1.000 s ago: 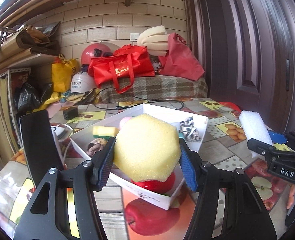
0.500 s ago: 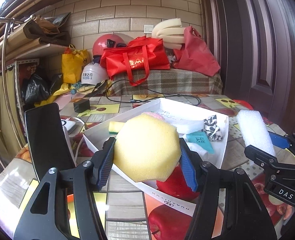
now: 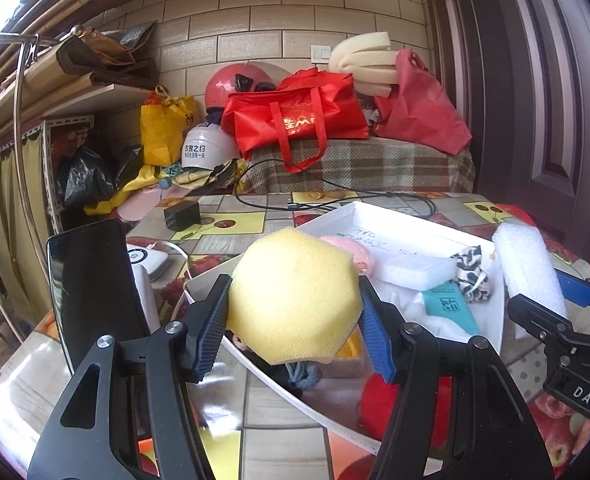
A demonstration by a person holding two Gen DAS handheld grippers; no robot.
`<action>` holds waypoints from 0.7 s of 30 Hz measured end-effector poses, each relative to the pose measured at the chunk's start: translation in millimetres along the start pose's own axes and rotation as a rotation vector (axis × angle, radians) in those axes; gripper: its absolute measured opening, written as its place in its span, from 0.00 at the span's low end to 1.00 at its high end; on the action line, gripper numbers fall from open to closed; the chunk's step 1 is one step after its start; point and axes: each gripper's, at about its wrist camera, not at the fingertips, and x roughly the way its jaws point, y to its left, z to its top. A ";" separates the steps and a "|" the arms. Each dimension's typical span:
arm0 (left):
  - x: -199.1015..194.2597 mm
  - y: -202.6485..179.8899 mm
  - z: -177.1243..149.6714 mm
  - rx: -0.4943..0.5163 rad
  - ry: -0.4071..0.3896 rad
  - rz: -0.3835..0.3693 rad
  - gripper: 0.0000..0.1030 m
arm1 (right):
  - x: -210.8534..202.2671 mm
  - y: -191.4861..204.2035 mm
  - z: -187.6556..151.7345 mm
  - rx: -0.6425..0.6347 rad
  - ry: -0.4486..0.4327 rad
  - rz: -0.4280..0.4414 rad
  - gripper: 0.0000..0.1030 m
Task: Organize soft objects
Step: 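Carry the yellow sponge block and white foam pad over the white box, then lower both items into the box and open both tools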
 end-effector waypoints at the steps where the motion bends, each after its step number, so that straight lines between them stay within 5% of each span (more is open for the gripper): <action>1: 2.7 1.1 0.7 -0.004 0.004 0.003 0.59 | 1.5 1.1 0.8 -0.004 0.000 0.001 0.59; 21: 56.5 -2.7 18.9 -0.005 0.076 0.030 0.59 | 54.1 8.6 26.6 -0.008 0.006 -0.008 0.59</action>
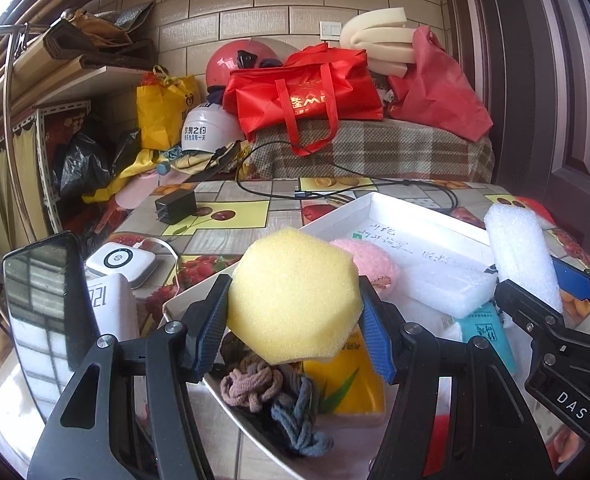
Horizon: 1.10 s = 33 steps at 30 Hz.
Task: Organize soft objects
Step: 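Lower both items into the box and open both tools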
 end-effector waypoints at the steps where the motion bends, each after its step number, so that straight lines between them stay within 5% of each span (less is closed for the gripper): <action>1: 2.4 0.1 0.7 -0.003 0.003 0.003 0.59 | 2.5 -0.5 1.1 0.004 0.001 0.001 0.59; 19: 32.5 -6.0 11.5 0.024 0.046 0.024 0.63 | 37.2 4.1 16.8 -0.010 0.035 0.021 0.59; 22: 30.7 -7.1 11.8 0.029 0.036 0.045 0.70 | 37.6 6.1 16.1 -0.017 0.043 0.022 0.82; 25: 35.3 0.3 12.3 -0.008 0.059 0.050 0.89 | 39.3 0.0 16.0 0.016 0.050 0.021 0.89; 27: 36.1 1.9 12.5 -0.019 0.063 0.053 0.91 | 38.2 -3.0 15.8 0.035 0.046 0.016 0.99; 33: 30.8 0.5 12.0 -0.011 0.035 0.081 0.91 | 34.4 -2.9 15.8 0.034 0.030 0.017 1.00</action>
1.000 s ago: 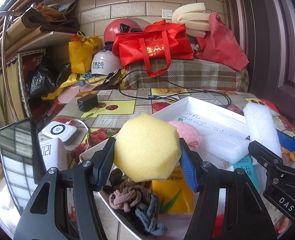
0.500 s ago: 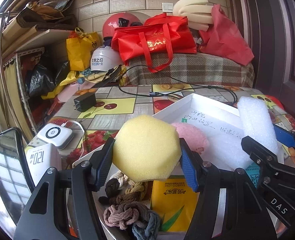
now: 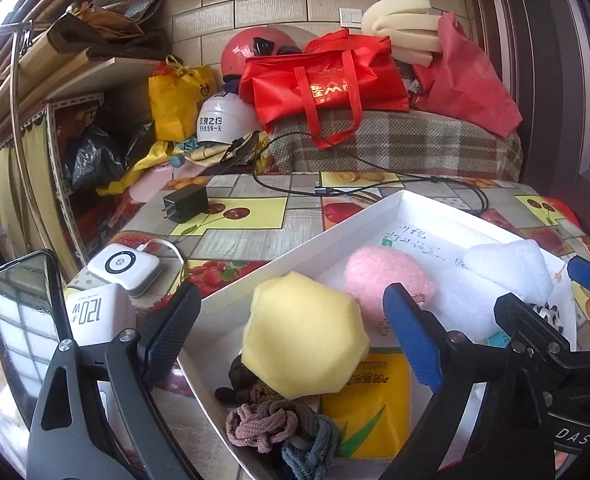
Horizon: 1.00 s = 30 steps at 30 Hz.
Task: Organize soft objects
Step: 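Lower both items into the box and open both tools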
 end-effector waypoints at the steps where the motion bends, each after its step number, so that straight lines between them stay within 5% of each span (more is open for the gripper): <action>1: -0.9 -0.1 -0.3 0.000 -0.004 0.002 0.91 | -0.7 0.4 0.0 -0.001 -0.003 -0.002 1.00; 11: -22.7 2.4 -4.0 -0.004 -0.118 -0.006 0.91 | -17.7 2.2 -2.7 -0.010 -0.081 -0.006 1.00; 30: -76.9 -5.8 -29.4 -0.031 -0.146 -0.063 0.91 | -65.2 -4.4 -28.3 -0.003 -0.096 -0.031 1.00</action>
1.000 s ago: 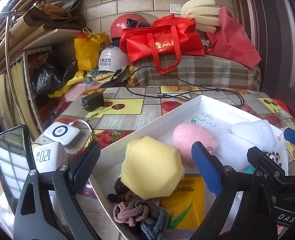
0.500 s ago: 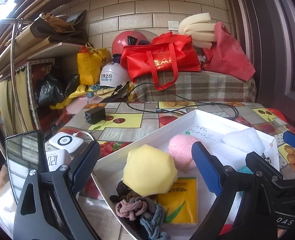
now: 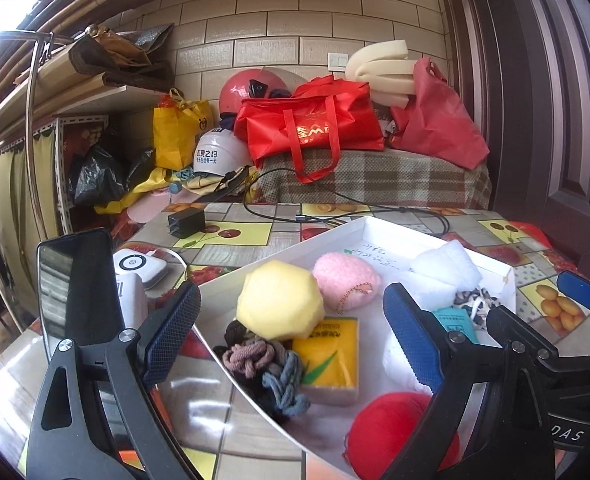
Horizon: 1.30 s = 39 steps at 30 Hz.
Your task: Organize soft objects
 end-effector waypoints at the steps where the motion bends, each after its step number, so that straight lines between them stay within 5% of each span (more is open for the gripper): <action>1: -3.4 -0.9 -1.1 0.001 0.000 -0.005 0.91 | -2.8 -0.3 -1.4 0.000 0.001 0.001 1.00; 23: -100.3 -25.9 -39.2 0.015 0.067 -0.185 0.91 | -99.5 -28.6 -45.1 0.001 0.044 -0.036 1.00; 29: -123.5 -40.3 -42.0 0.067 0.019 -0.136 0.91 | -119.9 -55.6 -53.7 0.113 0.097 -0.047 1.00; 33: -136.1 -40.5 -42.4 0.053 -0.008 -0.069 0.91 | -147.6 -60.0 -56.6 0.136 0.017 -0.074 1.00; 39: -139.3 -51.3 -43.3 0.085 0.018 -0.110 0.91 | -194.9 -50.9 -64.0 0.122 -0.167 -0.229 1.00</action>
